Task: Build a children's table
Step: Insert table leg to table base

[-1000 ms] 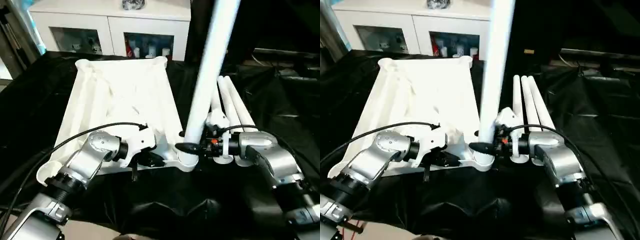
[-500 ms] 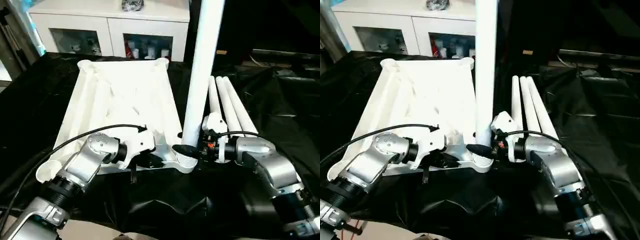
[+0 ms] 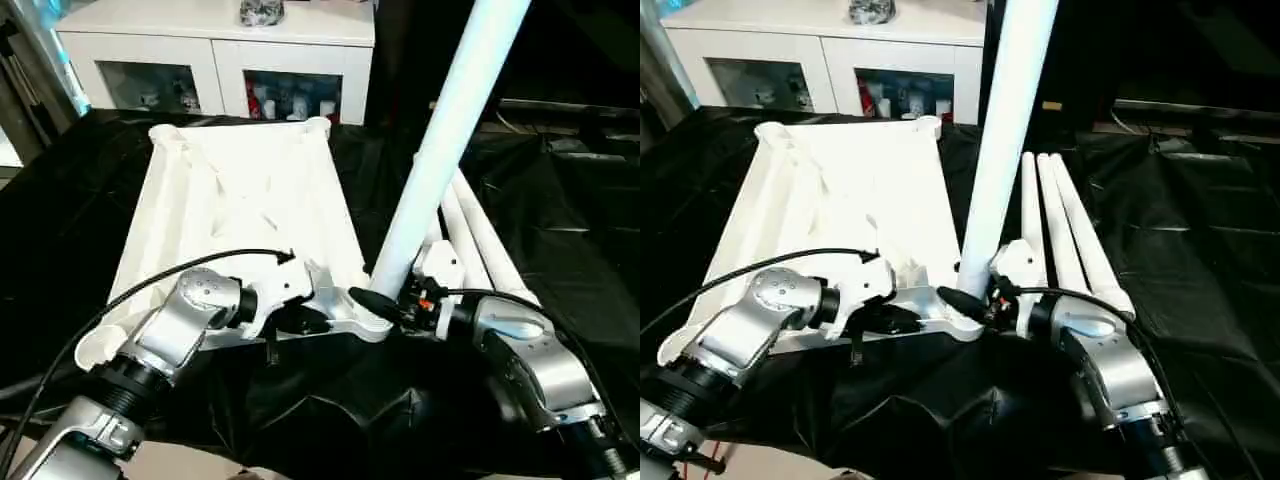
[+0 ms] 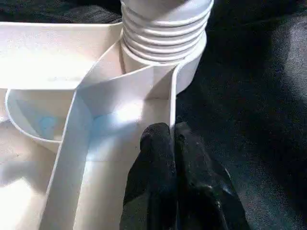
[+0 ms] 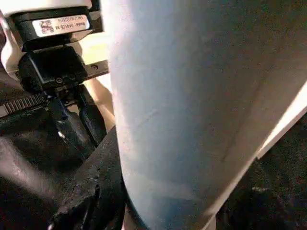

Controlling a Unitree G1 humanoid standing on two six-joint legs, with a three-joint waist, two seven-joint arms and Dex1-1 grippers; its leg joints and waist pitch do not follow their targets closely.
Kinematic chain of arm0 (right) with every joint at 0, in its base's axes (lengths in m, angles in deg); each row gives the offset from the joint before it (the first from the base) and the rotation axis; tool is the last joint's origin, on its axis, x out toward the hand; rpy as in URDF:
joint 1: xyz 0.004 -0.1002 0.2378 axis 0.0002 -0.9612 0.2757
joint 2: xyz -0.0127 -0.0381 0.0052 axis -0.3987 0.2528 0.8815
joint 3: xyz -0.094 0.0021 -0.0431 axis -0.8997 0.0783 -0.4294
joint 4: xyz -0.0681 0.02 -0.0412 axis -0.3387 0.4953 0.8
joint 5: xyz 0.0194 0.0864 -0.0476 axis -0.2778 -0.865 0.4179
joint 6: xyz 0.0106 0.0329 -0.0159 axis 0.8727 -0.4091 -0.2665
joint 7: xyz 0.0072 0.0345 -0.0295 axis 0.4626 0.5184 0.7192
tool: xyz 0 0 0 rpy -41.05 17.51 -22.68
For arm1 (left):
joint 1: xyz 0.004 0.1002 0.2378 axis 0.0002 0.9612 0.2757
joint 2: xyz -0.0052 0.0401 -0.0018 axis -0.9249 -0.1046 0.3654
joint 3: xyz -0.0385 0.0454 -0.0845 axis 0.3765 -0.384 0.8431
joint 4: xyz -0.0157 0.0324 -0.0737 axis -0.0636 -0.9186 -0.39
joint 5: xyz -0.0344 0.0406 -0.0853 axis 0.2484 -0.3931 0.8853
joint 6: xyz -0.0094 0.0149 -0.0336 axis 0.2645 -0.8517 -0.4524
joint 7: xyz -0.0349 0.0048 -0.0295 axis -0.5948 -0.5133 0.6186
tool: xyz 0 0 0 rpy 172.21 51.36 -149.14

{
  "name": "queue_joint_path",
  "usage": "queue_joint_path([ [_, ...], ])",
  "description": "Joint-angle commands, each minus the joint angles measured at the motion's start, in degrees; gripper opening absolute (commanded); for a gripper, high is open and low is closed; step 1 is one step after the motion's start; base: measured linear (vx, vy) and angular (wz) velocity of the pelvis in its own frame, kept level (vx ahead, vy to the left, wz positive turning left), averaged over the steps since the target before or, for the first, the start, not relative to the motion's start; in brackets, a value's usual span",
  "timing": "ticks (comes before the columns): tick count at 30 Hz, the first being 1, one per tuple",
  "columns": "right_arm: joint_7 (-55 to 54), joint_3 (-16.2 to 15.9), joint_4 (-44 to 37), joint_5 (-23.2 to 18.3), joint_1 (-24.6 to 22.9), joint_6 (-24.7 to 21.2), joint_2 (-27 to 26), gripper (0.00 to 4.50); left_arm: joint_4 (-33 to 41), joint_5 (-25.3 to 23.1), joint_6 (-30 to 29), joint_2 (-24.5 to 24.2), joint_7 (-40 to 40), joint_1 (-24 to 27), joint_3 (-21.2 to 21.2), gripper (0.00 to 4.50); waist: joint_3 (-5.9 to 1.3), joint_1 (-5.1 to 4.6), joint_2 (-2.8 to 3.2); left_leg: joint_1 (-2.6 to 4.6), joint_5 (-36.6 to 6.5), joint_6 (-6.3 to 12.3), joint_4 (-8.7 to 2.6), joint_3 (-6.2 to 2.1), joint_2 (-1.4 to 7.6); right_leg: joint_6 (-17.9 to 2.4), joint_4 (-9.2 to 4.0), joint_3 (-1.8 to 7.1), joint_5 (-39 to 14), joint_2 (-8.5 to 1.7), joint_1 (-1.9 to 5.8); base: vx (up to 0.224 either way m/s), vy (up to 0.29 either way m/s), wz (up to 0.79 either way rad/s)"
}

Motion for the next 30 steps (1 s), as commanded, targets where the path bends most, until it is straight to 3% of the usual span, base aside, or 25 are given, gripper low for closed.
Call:
queue_joint_path([
  [1,1.7,-1.9,2.4,0.8,-0.9,-2.1,1.0,1.89,-0.8,-1.1,-0.6,-0.3,-1.4,-0.3,0.5,0.00,-2.69,-0.26,0.37,0.97,-15.8,0.07,-4.19,-1.27,3.41,-11.4,-4.19,3.00,-10.9,-4.58,1.65,0.000,0.000,0.00],
  [9,10.2,-4.0,14.4,0.0,3.9,-1.6,0.5,1.89,-1.1,-0.5,0.4,-0.5,1.6,-1.1,-0.5,0.00,-2.74,-0.41,0.07,0.88,-14.5,0.99,-3.94,-1.17,3.38,-12.6,-4.05,2.90,-10.2,-4.72,1.81,0.000,0.000,0.00],
  [10,10.5,-4.0,15.2,0.1,4.2,-1.2,0.4,1.89,-1.2,-0.5,0.5,-0.5,1.7,-1.1,-0.5,0.00,-2.70,-0.50,-0.39,0.87,-14.7,0.98,-3.97,-1.12,3.38,-12.5,-4.13,2.90,-10.6,-4.68,1.85,0.000,0.000,0.00],
  [11,10.7,-4.1,15.6,0.2,4.3,-1.0,0.4,1.89,-1.2,-0.5,0.5,-0.5,1.8,-1.1,-0.5,0.00,-2.77,-0.44,-0.22,0.91,-14.7,0.96,-3.94,-1.20,3.38,-12.6,-4.00,2.88,-10.7,-4.74,1.86,0.000,0.000,0.00],
  [14,12.5,-4.6,19.9,1.1,5.3,2.2,0.3,1.89,-1.3,-0.3,1.7,-0.7,3.1,-1.3,-0.9,0.00,-2.77,-0.59,-0.08,0.97,-15.3,0.87,-3.96,-1.18,3.38,-12.7,-4.11,2.83,-11.0,-4.71,1.75,0.000,0.000,0.00],
  [15,13.6,-4.9,22.0,1.7,5.7,4.5,0.3,1.89,-1.0,-0.3,1.9,-1.0,3.5,-1.1,-1.0,0.00,-2.80,-0.69,-0.60,0.97,-15.7,0.82,-3.97,-1.16,3.40,-12.7,-4.15,2.82,-11.5,-4.74,1.78,0.000,0.000,0.00],
  [17,14.9,-5.4,24.6,3.0,6.2,7.5,0.3,1.89,-0.9,-0.5,2.2,-1.3,4.0,-1.1,-1.0,0.00,-2.83,-0.71,-0.33,0.94,-15.7,0.73,-4.04,-1.25,3.46,-12.6,-4.10,2.82,-11.4,-4.79,1.76,0.000,0.000,0.00],
  [21,17.0,-6.4,27.7,4.5,6.9,10.6,0.5,1.89,-0.4,-0.1,3.3,-2.1,5.8,-0.9,-1.2,0.00,-2.92,-1.01,-0.64,0.97,-16.3,0.83,-4.13,-1.29,3.48,-13.1,-4.02,2.76,-10.1,-4.65,1.83,0.000,0.000,0.00],
  [27,18.7,-6.4,33.6,5.1,9.0,14.6,-0.2,1.89,0.0,0.5,3.9,-2.8,7.6,-0.9,-1.2,0.00,-2.98,-1.24,-0.61,0.98,-16.5,1.26,-4.05,-1.24,3.48,-14.0,-3.96,2.69,-10.2,-4.66,1.74,0.000,0.000,0.00],
  [30,19.1,-6.0,31.7,4.3,9.2,13.0,0.2,1.89,0.0,0.6,3.8,-3.0,7.8,-1.0,-1.1,0.00,-2.92,-1.30,-0.74,1.04,-17.2,0.91,-4.22,-1.29,3.55,-13.6,-4.01,2.72,-11.0,-4.54,1.79,0.000,0.000,0.00],
])
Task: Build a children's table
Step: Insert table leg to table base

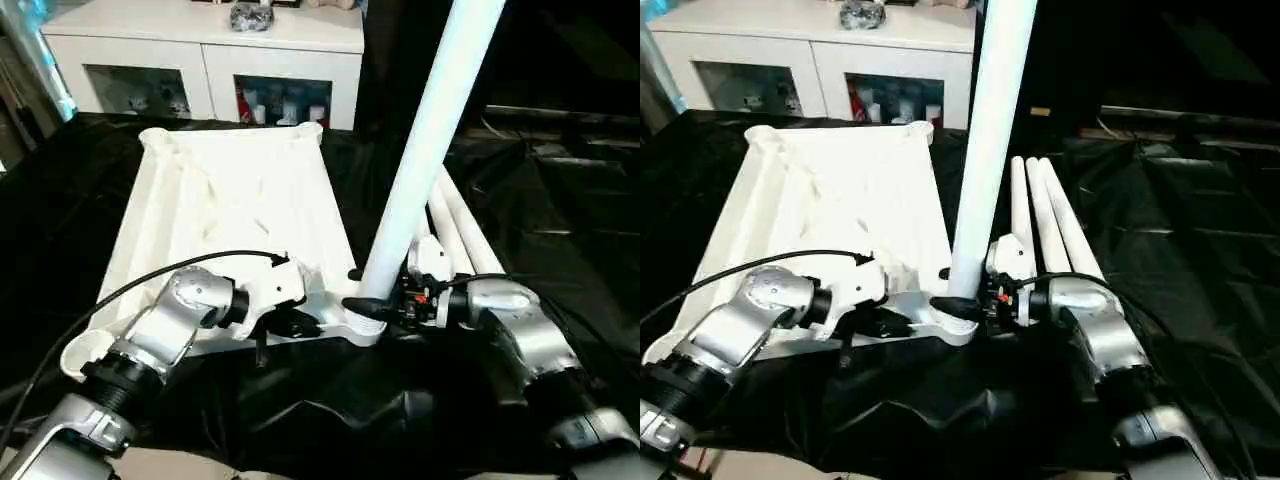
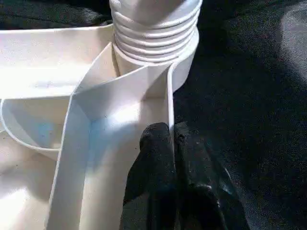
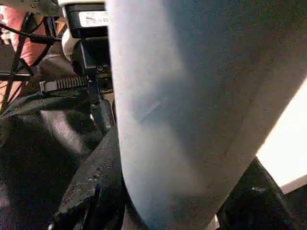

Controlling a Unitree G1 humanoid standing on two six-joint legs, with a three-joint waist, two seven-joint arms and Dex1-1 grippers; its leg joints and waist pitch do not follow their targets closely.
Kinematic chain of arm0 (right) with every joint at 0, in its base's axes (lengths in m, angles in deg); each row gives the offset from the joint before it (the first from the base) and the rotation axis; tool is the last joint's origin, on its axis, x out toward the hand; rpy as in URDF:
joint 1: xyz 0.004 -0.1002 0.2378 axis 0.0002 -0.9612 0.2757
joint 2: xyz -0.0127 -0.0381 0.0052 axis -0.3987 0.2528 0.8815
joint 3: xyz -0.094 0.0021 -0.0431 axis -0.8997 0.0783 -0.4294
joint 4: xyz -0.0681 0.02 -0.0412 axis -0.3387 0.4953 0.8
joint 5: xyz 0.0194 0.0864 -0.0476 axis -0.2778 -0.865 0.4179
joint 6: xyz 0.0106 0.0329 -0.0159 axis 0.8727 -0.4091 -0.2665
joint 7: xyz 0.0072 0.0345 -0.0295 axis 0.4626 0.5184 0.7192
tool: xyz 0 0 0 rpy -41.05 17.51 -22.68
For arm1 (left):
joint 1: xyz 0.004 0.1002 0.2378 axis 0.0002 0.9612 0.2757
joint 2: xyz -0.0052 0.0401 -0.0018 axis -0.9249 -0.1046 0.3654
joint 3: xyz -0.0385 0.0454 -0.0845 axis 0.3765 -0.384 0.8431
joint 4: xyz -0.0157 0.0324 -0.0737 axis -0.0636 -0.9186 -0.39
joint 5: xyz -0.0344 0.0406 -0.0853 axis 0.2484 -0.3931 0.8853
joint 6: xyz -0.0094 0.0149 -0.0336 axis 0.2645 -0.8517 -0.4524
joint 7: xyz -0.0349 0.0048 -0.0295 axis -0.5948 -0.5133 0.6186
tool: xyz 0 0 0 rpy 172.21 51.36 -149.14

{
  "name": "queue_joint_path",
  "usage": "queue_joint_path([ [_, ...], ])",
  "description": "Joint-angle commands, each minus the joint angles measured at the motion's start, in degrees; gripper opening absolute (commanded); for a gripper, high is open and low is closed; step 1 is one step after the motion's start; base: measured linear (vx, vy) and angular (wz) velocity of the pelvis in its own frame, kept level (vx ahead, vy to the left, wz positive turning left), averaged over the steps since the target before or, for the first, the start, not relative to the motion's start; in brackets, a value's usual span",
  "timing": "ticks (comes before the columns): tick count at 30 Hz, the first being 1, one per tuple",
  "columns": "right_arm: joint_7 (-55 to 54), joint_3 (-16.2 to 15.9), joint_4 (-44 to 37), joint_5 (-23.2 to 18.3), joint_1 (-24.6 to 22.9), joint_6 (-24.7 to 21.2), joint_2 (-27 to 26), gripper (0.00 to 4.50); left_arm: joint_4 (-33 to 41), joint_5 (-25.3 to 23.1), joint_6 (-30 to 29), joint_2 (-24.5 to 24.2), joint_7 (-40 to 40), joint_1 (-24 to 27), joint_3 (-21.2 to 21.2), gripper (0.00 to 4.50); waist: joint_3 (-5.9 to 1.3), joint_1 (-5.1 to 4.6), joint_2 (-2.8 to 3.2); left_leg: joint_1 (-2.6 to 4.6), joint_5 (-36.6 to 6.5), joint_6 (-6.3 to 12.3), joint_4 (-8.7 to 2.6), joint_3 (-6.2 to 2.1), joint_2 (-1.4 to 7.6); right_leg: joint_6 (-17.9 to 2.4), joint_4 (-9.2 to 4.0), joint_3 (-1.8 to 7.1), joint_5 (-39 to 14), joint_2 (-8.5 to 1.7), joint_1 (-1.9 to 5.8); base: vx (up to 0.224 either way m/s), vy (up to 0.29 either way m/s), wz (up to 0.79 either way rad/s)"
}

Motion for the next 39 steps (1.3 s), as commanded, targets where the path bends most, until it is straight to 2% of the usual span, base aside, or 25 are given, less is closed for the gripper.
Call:
queue_joint_path([
  [1,0.0,-3.2,4.3,4.9,-3.1,-3.9,1.7,1.89,1.5,0.8,1.1,-0.7,3.9,-0.5,-0.6,0.00,-2.15,0.07,0.46,0.83,-17.0,0.95,-4.23,-1.25,3.49,-13.6,-3.92,2.83,-10.5,-4.61,1.59,0.000,0.000,0.00],
  [3,0.4,-3.2,0.9,4.0,-3.3,-6.1,2.3,1.89,1.6,1.0,1.0,-0.9,4.1,-0.6,-0.5,0.00,-2.19,0.20,0.44,0.83,-16.6,1.08,-4.23,-1.23,3.48,-13.4,-3.92,2.84,-10.3,-4.63,1.69,0.000,0.000,0.00],
  [5,0.4,-3.3,0.2,4.0,-3.3,-6.5,2.4,1.89,1.5,1.0,1.1,-0.9,4.1,-0.6,-0.5,0.00,-2.25,0.24,0.46,0.81,-15.8,1.30,-4.18,-1.21,3.50,-13.5,-3.81,2.86,-9.2,-4.64,1.65,0.000,0.000,0.00],
  [8,-1.8,-2.4,0.2,3.7,-2.3,-7.5,1.3,1.89,1.4,1.0,0.0,-0.5,2.9,-0.6,0.1,0.00,-2.17,0.27,0.40,0.88,-16.4,1.06,-4.21,-1.18,3.48,-13.5,-3.93,2.86,-10.6,-4.71,1.54,0.000,0.000,0.00],
  [9,-8.0,-0.8,1.6,4.5,-0.9,-9.1,-0.4,1.89,0.7,0.8,-1.9,0.8,-0.3,-1.2,1.2,0.00,-2.08,0.24,0.42,0.84,-17.0,0.89,-4.28,-1.20,3.48,-13.4,-4.04,2.86,-11.5,-4.72,1.49,0.000,0.000,0.00],
  [10,-8.0,-0.8,1.6,4.5,-0.9,-9.1,-0.4,1.89,0.7,0.8,-1.9,0.8,-0.3,-1.2,1.2,0.00,-2.00,0.14,0.45,0.92,-17.1,0.50,-4.37,-1.18,3.50,-13.3,-4.03,2.93,-11.9,-4.68,1.38,0.000,0.000,0.00],
  [11,-13.3,0.5,2.6,5.3,-0.2,-9.2,-1.9,1.89,-0.1,0.9,-3.1,2.1,-3.0,-1.8,2.4,0.00,-1.89,-0.09,0.38,0.84,-18.0,-0.31,-4.48,-1.26,3.46,-13.1,-4.08,2.91,-13.7,-4.73,1.33,0.000,0.000,0.00],
  [13,-16.7,1.5,2.7,5.3,0.2,-10.4,-3.0,1.89,-0.5,1.2,-4.3,3.2,-4.8,-2.3,3.4,0.00,-1.80,-0.35,0.37,0.97,-20.2,-1.46,-4.47,-1.49,3.27,-11.4,-4.53,2.86,-18.8,-4.88,1.12,0.000,0.000,0.00],
  [15,-20.7,2.8,3.3,4.9,0.9,-11.6,-4.8,1.89,-0.6,1.2,-6.4,4.5,-7.4,-3.2,4.4,0.00,-1.91,-0.51,0.43,0.83,-20.1,-1.81,-4.53,-1.60,3.29,-10.7,-4.53,2.90,-19.3,-4.86,1.14,0.000,0.000,0.00],
  [18,-26.1,3.8,5.0,5.1,2.0,-11.8,-7.5,1.89,-0.7,0.5,-9.6,6.5,-11.9,-4.6,5.5,0.00,-2.09,-0.58,0.39,0.81,-18.5,-1.48,-4.38,-1.41,3.30,-11.3,-4.44,3.02,-15.8,-4.80,1.01,0.000,0.000,0.00],
  [19,-27.6,4.1,5.7,5.0,2.5,-12.2,-8.5,1.89,-0.9,0.2,-10.6,7.2,-13.2,-5.1,5.7,0.00,-2.10,-0.60,0.64,0.69,-17.6,-1.22,-4.34,-1.43,3.21,-11.6,-4.33,2.97,-14.5,-4.76,1.11,0.000,0.000,0.00],
  [23,-36.1,6.0,12.2,4.5,6.5,-14.7,-14.5,1.89,-1.0,-1.4,-19.0,12.6,-22.5,-8.1,7.7,0.00,-2.41,-0.83,0.69,0.52,-14.1,-0.94,-4.04,-1.22,3.18,-13.2,-3.80,2.95,-9.0,-4.67,1.33,0.000,0.000,0.00],
  [25,-37.5,6.1,14.4,4.8,7.7,-15.5,-15.8,1.89,-0.7,-1.5,-21.3,14.2,-24.1,-8.5,7.8,0.00,-2.52,-0.78,0.57,0.29,-11.6,0.12,-3.78,-1.10,3.05,-13.9,-3.56,2.85,-5.2,-4.62,1.64,0.000,0.000,0.00],
  [27,-38.4,5.9,16.5,5.3,8.7,-15.7,-16.9,1.89,-0.4,-1.6,-23.0,15.3,-25.3,-8.8,7.7,0.00,-2.47,-0.90,0.46,0.15,-10.9,0.73,-3.75,-1.07,3.01,-14.3,-3.51,2.77,-4.4,-4.65,1.74,0.000,0.000,0.00],
  [28,-38.7,5.7,17.3,5.5,9.0,-15.8,-17.3,1.89,-0.4,-1.7,-23.5,15.8,-25.8,-8.9,7.6,0.00,-2.39,-0.92,0.55,0.22,-11.4,0.94,-3.73,-1.04,3.05,-14.4,-3.69,2.74,-5.2,-4.66,1.67,0.000,0.000,0.00],
  [29,-38.7,5.2,18.4,6.0,9.7,-16.1,-17.9,1.89,-0.5,-2.2,-24.3,16.3,-26.9,-9.1,7.2,0.00,-2.32,-0.92,0.34,0.26,-12.0,1.00,-3.75,-1.01,3.06,-14.3,-3.82,2.74,-6.0,-4.65,1.65,0.000,0.000,0.00],
  [33,-37.5,5.0,19.6,6.6,10.5,-16.9,-18.3,1.89,-0.7,-2.9,-24.6,16.3,-27.9,-9.0,6.9,0.00,-1.89,-1.11,0.51,0.51,-17.1,-0.05,-4.16,-1.28,3.16,-12.2,-4.64,2.73,-15.2,-4.72,1.28,0.000,0.000,0.00],
  [35,-37.5,5.3,20.3,6.7,11.0,-16.9,-18.4,1.89,-0.4,-3.1,-25.0,16.2,-28.1,-8.9,7.0,0.00,-1.93,-1.27,0.24,0.51,-17.7,-0.38,-4.22,-1.32,3.20,-11.8,-4.69,2.78,-15.7,-4.67,1.19,0.000,0.000,0.00],
  [37,-37.4,5.7,21.1,7.0,11.4,-16.7,-18.5,1.89,-0.2,-3.1,-25.2,16.1,-28.2,-8.8,7.0,0.00,-1.95,-1.33,0.42,0.47,-17.5,-0.38,-4.23,-1.35,3.20,-11.9,-4.61,2.80,-15.0,-4.71,1.11,0.000,0.000,0.00],
  [39,-37.1,6.6,22.0,6.8,12.0,-16.4,-18.5,1.89,0.0,-3.0,-24.9,16.0,-28.1,-8.7,6.9,0.00,-1.89,-1.43,0.35,0.45,-17.9,-0.33,-4.23,-1.31,3.16,-11.9,-4.66,2.82,-15.3,-4.71,1.06,0.000,0.000,0.00],
])
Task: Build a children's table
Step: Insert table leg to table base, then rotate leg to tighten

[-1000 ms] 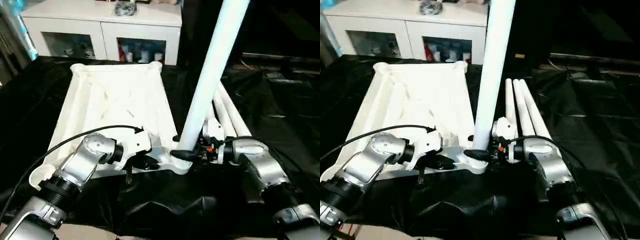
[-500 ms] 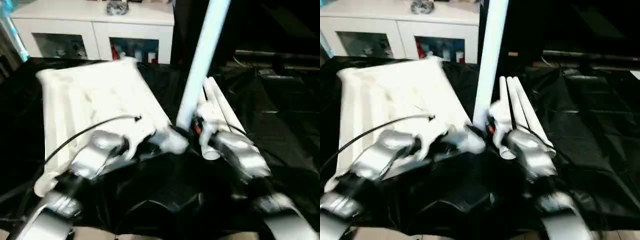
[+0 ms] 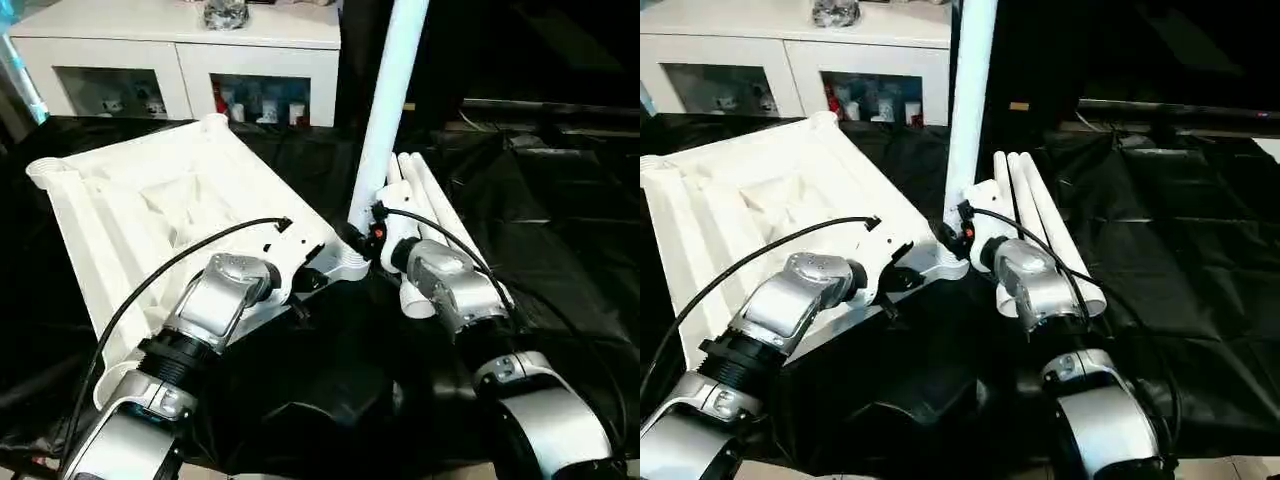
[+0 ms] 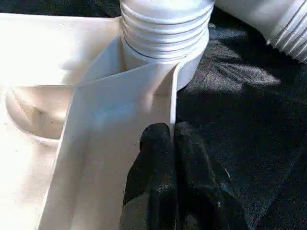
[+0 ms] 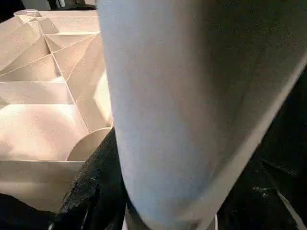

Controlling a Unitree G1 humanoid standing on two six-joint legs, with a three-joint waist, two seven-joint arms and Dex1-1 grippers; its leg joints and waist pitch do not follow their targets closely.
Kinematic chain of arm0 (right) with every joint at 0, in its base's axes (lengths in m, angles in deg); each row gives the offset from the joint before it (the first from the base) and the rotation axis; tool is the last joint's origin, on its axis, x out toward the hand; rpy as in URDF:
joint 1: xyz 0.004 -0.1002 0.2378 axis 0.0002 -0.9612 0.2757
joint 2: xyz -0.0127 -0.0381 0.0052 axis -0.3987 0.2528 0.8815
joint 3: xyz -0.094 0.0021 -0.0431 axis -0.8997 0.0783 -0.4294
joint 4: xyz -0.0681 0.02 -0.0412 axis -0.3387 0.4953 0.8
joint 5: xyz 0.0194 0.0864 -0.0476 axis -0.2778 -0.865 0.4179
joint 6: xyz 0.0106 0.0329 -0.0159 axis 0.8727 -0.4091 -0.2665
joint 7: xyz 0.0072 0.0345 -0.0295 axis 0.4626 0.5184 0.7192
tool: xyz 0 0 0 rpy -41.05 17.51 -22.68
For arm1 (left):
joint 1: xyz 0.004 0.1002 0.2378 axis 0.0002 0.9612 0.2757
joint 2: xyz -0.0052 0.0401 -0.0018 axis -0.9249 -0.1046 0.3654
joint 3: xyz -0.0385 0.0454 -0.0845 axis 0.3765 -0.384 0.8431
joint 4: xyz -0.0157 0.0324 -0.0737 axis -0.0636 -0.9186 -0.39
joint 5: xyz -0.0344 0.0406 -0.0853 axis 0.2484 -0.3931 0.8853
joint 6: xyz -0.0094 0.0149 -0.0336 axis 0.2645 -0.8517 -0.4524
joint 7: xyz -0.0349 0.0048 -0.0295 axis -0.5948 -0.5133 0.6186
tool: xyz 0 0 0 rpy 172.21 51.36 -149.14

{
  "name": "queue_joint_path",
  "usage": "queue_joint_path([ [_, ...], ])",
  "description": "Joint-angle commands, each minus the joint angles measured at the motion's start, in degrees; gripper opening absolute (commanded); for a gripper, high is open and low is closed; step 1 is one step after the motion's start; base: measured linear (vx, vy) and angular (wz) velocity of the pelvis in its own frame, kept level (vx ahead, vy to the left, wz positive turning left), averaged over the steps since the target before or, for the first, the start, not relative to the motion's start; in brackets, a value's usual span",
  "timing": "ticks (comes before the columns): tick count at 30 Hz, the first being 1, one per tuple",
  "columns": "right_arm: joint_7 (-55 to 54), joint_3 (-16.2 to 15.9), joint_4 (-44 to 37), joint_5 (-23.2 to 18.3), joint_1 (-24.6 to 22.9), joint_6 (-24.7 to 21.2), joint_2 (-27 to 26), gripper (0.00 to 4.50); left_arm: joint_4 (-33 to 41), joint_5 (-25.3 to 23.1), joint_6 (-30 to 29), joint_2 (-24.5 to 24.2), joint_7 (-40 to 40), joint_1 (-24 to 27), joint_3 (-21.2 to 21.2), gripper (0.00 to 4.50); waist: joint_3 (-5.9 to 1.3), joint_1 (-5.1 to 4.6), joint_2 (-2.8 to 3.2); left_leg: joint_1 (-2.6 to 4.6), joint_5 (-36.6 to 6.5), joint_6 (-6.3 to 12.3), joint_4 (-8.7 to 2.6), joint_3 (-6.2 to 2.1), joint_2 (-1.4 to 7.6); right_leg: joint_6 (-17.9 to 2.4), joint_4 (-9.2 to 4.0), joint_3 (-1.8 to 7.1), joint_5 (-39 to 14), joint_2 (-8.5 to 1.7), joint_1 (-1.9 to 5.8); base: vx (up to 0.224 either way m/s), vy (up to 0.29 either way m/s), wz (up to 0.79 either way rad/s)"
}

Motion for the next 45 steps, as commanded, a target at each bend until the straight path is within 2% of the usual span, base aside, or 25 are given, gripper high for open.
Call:
queue_joint_path([
  [1,2.6,-2.6,6.7,0.5,-2.7,-4.7,-3.2,1.89,2.5,0.1,0.4,1.2,-1.2,-2.2,-0.3,0.00,-2.09,0.40,0.37,0.55,-18.0,-0.07,-4.16,-1.32,2.98,-11.5,-4.73,2.82,-16.1,-4.90,1.59,0.000,0.000,0.00],
  [6,3.9,-2.9,6.6,1.0,-2.9,-4.3,-2.9,1.89,2.6,0.3,2.4,0.7,0.3,-1.8,-0.7,0.00,-2.11,0.33,0.46,0.54,-18.3,-0.08,-4.21,-1.35,3.01,-11.2,-4.84,2.85,-16.4,-4.89,1.50,0.000,0.000,0.00],
  [9,9.1,-3.6,4.9,0.8,-3.5,-3.8,-2.3,1.89,3.9,1.3,5.2,-0.5,3.7,-0.8,-1.4,0.00,-2.21,0.35,0.48,0.48,-18.0,0.19,-4.21,-1.36,3.07,-11.4,-4.75,2.86,-15.2,-4.89,1.56,0.000,0.000,0.00],
  [11,10.8,-3.9,4.3,0.7,-3.6,-3.8,-1.9,1.89,4.4,1.5,5.3,-1.1,4.6,-0.4,-1.7,0.00,-2.28,0.37,0.49,0.38,-16.7,0.52,-4.20,-1.34,3.12,-11.9,-4.46,2.87,-13.0,-4.84,1.69,0.000,0.000,0.00],
  [13,18.2,-6.2,-0.1,0.4,-5.6,-3.9,0.6,1.89,6.7,2.7,9.8,-4.4,10.9,1.8,-3.1,0.00,-2.37,0.59,0.11,0.18,-14.2,1.77,-4.04,-1.18,3.18,-12.6,-4.25,2.88,-9.5,-4.92,2.00,0.000,0.000,0.00],
  [14,18.3,-6.2,-0.2,0.4,-5.7,-3.9,0.7,1.89,6.8,2.7,9.9,-4.5,11.1,1.8,-3.2,0.00,-2.52,0.81,0.20,0.16,-13.3,2.17,-3.94,-1.26,3.19,-12.7,-4.04,2.83,-8.3,-4.97,2.20,0.000,0.000,0.00],
  [16,22.0,-7.8,-2.7,0.7,-7.0,-3.8,2.6,1.89,7.9,3.2,10.6,-6.3,13.7,2.9,-3.6,0.00,-2.52,0.89,0.34,0.32,-10.7,3.31,-3.83,-0.99,3.29,-13.9,-3.62,2.83,-3.9,-4.80,2.06,0.000,0.000,0.00],
  [20,27.2,-9.2,-6.3,0.8,-9.2,-4.1,5.3,1.89,9.4,4.6,15.2,-9.5,19.5,4.9,-3.9,0.00,-2.28,1.48,0.19,0.55,-11.8,3.09,-3.97,-0.90,3.36,-13.7,-3.88,2.83,-6.6,-4.84,2.01,0.000,0.000,0.00],
  [22,28.8,-9.5,-7.9,0.8,-10.0,-4.4,6.0,1.89,10.0,5.2,15.9,-10.4,21.0,5.4,-3.8,0.00,-2.19,1.87,0.23,0.84,-13.4,2.02,-4.25,-0.98,3.50,-13.1,-3.91,2.87,-9.1,-4.83,1.86,0.000,0.000,0.00],
  [24,32.4,-10.6,-11.9,0.3,-12.1,-5.3,7.8,1.89,10.4,5.5,17.4,-12.3,23.5,6.2,-4.0,0.00,-2.12,1.99,0.06,0.73,-13.7,1.80,-4.28,-0.98,3.45,-12.4,-4.04,2.94,-9.8,-4.82,1.92,0.000,0.000,0.00],
  [27,37.6,-12.2,-17.5,-1.3,-14.6,-7.8,10.4,1.89,10.1,5.8,20.1,-14.7,27.2,6.7,-4.0,0.00,-2.08,2.36,0.19,0.99,-14.3,1.27,-4.46,-0.99,3.54,-11.8,-4.08,2.99,-10.3,-4.72,1.72,0.000,0.000,0.00],
  [33,42.1,-13.1,-21.0,-2.3,-16.0,-8.7,12.5,1.89,9.5,6.6,22.3,-15.9,29.9,6.8,-3.6,0.00,-2.18,3.15,0.15,1.11,-13.6,0.88,-4.35,-0.85,3.58,-11.9,-3.91,3.08,-9.5,-4.88,1.69,0.000,0.000,0.00],
  [38,41.8,-13.2,-21.6,-1.9,-16.1,-8.3,12.8,1.89,8.2,5.9,23.3,-15.8,29.5,6.4,-3.7,0.00,-2.34,3.27,0.05,1.03,-12.1,0.86,-4.21,-0.85,3.46,-12.5,-3.55,2.98,-6.7,-4.83,1.87,0.000,0.000,0.00],
  [41,41.1,-13.1,-21.7,-1.7,-16.1,-8.4,12.6,1.89,7.8,5.6,23.7,-15.6,29.3,6.3,-3.7,0.00,-2.33,3.34,0.02,1.00,-12.0,0.91,-4.14,-0.83,3.42,-12.5,-3.63,3.00,-7.3,-4.91,1.89,0.000,0.000,0.00],
  [44,35.1,-11.7,-18.8,-0.1,-15.3,-7.1,10.4,1.89,7.2,5.1,23.6,-14.9,28.2,6.2,-3.3,0.00,-2.25,3.27,0.06,1.03,-12.5,0.61,-4.25,-0.89,3.45,-12.5,-3.65,2.95,-8.0,-4.86,1.79,0.000,0.000,0.00],
  [45,31.1,-10.8,-16.7,0.8,-14.6,-6.3,9.1,1.89,7.0,5.0,22.7,-14.3,27.1,6.0,-3.0,0.00,-2.10,3.09,0.05,1.02,-13.5,-0.03,-4.38,-0.92,3.42,-12.2,-3.80,3.01,-9.8,-4.94,1.68,0.000,0.000,0.00],
])
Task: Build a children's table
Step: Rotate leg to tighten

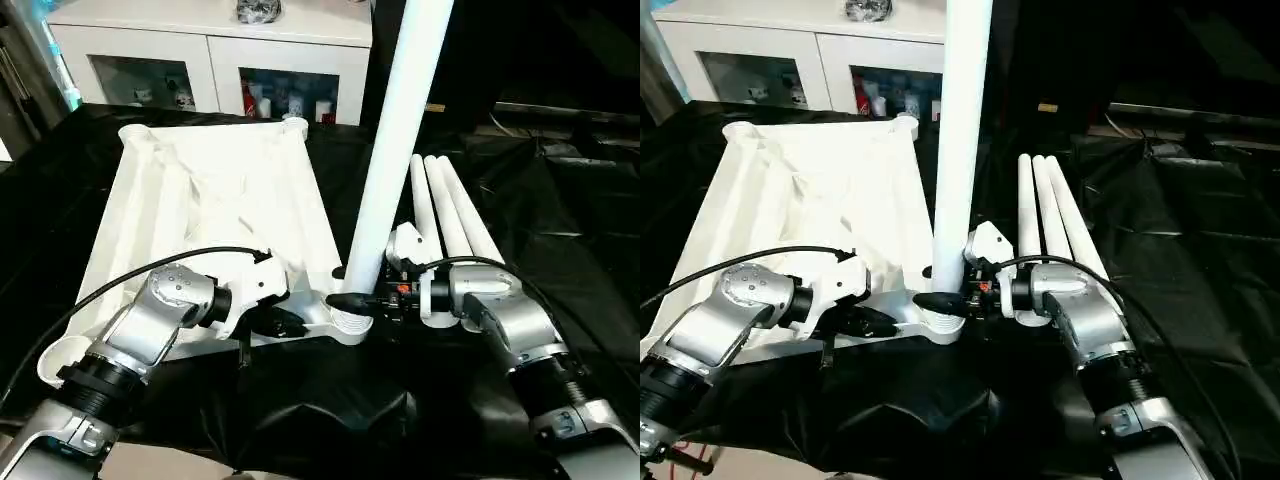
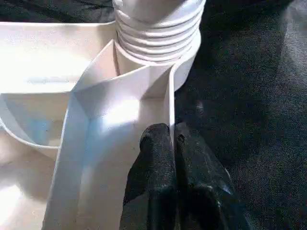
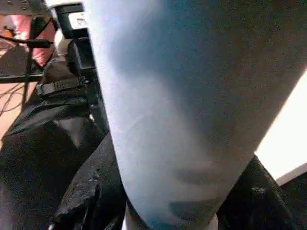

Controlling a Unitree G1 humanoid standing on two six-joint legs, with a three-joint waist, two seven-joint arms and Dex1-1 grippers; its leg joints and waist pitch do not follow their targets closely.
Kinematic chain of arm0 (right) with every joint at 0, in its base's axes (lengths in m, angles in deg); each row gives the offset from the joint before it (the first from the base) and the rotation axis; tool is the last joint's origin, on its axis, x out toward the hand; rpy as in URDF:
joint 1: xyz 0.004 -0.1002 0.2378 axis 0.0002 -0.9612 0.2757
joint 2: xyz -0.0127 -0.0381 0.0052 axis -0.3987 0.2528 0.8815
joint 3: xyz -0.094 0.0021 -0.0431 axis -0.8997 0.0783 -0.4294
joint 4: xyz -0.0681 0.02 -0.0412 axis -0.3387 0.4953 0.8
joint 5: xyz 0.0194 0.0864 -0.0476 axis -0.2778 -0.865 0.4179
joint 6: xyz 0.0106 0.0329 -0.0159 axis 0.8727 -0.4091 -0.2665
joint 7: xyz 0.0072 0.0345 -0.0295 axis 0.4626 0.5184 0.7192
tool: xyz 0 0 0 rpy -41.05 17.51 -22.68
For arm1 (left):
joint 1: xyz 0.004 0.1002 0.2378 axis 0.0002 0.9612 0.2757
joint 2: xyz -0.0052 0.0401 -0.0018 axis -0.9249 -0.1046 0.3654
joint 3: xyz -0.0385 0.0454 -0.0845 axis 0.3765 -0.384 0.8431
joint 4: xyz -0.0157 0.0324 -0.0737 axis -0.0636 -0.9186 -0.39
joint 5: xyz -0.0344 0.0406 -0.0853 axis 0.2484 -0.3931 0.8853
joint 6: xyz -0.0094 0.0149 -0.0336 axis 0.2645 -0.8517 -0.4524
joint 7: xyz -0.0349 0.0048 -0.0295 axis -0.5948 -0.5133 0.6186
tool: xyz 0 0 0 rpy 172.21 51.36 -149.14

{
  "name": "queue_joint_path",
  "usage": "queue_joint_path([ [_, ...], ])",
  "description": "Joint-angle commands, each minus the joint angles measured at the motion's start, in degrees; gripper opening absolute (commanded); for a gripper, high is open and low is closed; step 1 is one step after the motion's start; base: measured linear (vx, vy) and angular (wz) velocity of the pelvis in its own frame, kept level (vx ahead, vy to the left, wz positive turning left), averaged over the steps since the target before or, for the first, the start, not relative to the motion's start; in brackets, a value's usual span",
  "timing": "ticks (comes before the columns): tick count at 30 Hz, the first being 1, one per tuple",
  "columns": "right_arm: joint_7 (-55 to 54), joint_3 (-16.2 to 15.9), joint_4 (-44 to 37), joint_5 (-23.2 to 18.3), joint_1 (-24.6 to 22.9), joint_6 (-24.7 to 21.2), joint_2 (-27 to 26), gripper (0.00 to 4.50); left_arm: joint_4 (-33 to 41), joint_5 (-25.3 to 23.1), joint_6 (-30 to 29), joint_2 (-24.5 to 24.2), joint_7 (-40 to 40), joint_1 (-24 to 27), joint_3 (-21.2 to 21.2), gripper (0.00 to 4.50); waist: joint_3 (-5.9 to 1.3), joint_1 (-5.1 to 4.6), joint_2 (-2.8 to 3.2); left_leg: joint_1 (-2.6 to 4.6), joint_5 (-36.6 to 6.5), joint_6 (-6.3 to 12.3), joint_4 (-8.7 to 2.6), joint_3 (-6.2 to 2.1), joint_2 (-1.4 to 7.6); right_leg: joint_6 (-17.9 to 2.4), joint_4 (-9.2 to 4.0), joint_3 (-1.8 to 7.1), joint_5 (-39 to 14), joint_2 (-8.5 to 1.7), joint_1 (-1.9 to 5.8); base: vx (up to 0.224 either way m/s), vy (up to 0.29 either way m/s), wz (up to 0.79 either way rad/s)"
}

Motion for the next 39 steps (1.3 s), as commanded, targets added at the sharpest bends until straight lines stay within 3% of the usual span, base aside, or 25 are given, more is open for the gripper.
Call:
queue_joint_path([
  [1,-6.5,-2.1,7.4,3.6,-1.4,-2.0,-2.2,1.89,1.7,1.3,0.5,2.6,-1.4,-2.2,0.8,0.00,-2.05,-0.37,0.31,0.97,-15.5,-0.48,-4.20,-1.01,3.19,-11.8,-4.23,3.12,-13.0,-5.02,1.62,0.000,0.000,0.00],
  [4,-15.8,0.5,12.1,4.5,0.7,-2.3,-4.9,1.89,1.1,1.5,-1.8,4.7,-4.5,-3.1,1.9,0.00,-1.88,-0.87,0.29,1.21,-18.8,-2.03,-4.34,-1.30,3.22,-10.0,-4.63,3.29,-20.5,-5.25,1.26,0.000,0.000,0.00],
  [7,-23.0,3.4,16.6,3.8,2.9,-2.7,-7.5,1.89,0.3,0.9,-4.7,7.0,-8.6,-4.5,2.8,0.00,-1.79,-1.86,0.12,0.85,-20.4,-3.03,-4.48,-1.78,3.06,-9.1,-4.79,3.02,-23.3,-5.24,1.43,0.000,0.000,0.00],
  [11,-30.6,6.2,23.3,2.7,6.5,-3.1,-11.0,1.89,-1.7,-0.9,-10.0,11.6,-17.3,-7.4,4.2,0.00,-1.93,-1.96,0.04,1.30,-19.9,-2.67,-4.20,-1.54,3.03,-9.9,-4.90,3.17,-20.6,-5.07,1.01,0.000,0.000,0.00],
  [13,-33.1,7.2,25.9,2.2,8.0,-3.5,-12.7,1.89,-2.4,-1.5,-13.0,14.2,-21.2,-8.5,4.8,0.00,-2.04,-1.82,-0.05,0.93,-18.3,-1.92,-4.12,-1.37,2.97,-10.2,-4.66,3.22,-18.6,-5.01,1.36,0.000,0.000,0.00],
  [18,-35.4,7.9,29.9,2.2,10.6,-4.7,-15.4,1.89,-2.3,-3.5,-17.6,19.7,-27.2,-9.2,3.9,0.00,-2.22,-1.45,-0.20,0.87,-14.6,-0.59,-3.93,-1.10,3.01,-11.8,-4.32,3.05,-12.3,-4.81,1.64,0.000,0.000,0.00],
  [20,-35.2,7.3,31.2,3.2,11.0,-4.3,-15.7,1.89,-2.3,-3.8,-18.0,20.1,-27.8,-9.1,3.3,0.00,-2.16,-1.46,-0.21,0.78,-14.8,-0.25,-3.89,-1.08,2.95,-11.9,-4.38,3.02,-12.5,-4.87,1.70,0.000,0.000,0.00],
  [25,-35.3,7.2,32.8,3.9,11.7,-3.7,-16.0,1.89,-2.6,-4.1,-18.6,20.3,-28.6,-9.2,3.2,0.00,-1.84,-1.60,-0.15,1.08,-19.0,-0.79,-4.06,-1.34,2.97,-9.8,-5.24,2.98,-20.7,-4.99,1.22,0.000,0.000,0.00],
  [34,-35.3,8.8,35.3,4.7,12.9,-2.0,-16.5,1.89,-2.1,-4.5,-19.4,20.0,-28.7,-9.3,3.4,0.00,-1.71,-1.88,-0.16,1.21,-21.9,-1.35,-4.27,-1.54,3.02,-9.2,-5.48,2.96,-22.6,-4.96,0.76,0.000,0.000,0.00],
  [36,-34.4,9.1,35.4,4.3,13.3,-1.7,-16.4,2.45,-2.0,-4.4,-18.3,19.6,-28.0,-9.2,3.1,0.00,-1.67,-1.94,-0.07,1.18,-22.4,-1.48,-4.34,-1.58,3.01,-9.1,-5.53,2.96,-23.0,-4.95,0.73,0.000,0.000,0.00],
  [39,-33.6,9.4,35.2,3.9,13.5,-1.1,-16.4,2.65,-1.9,-4.2,-17.6,19.4,-27.4,-9.1,3.1,0.00,-1.74,-2.00,-0.09,1.11,-22.8,-1.42,-4.32,-1.66,2.96,-9.0,-5.55,2.96,-23.5,-5.02,0.77,0.000,0.000,0.00],
])
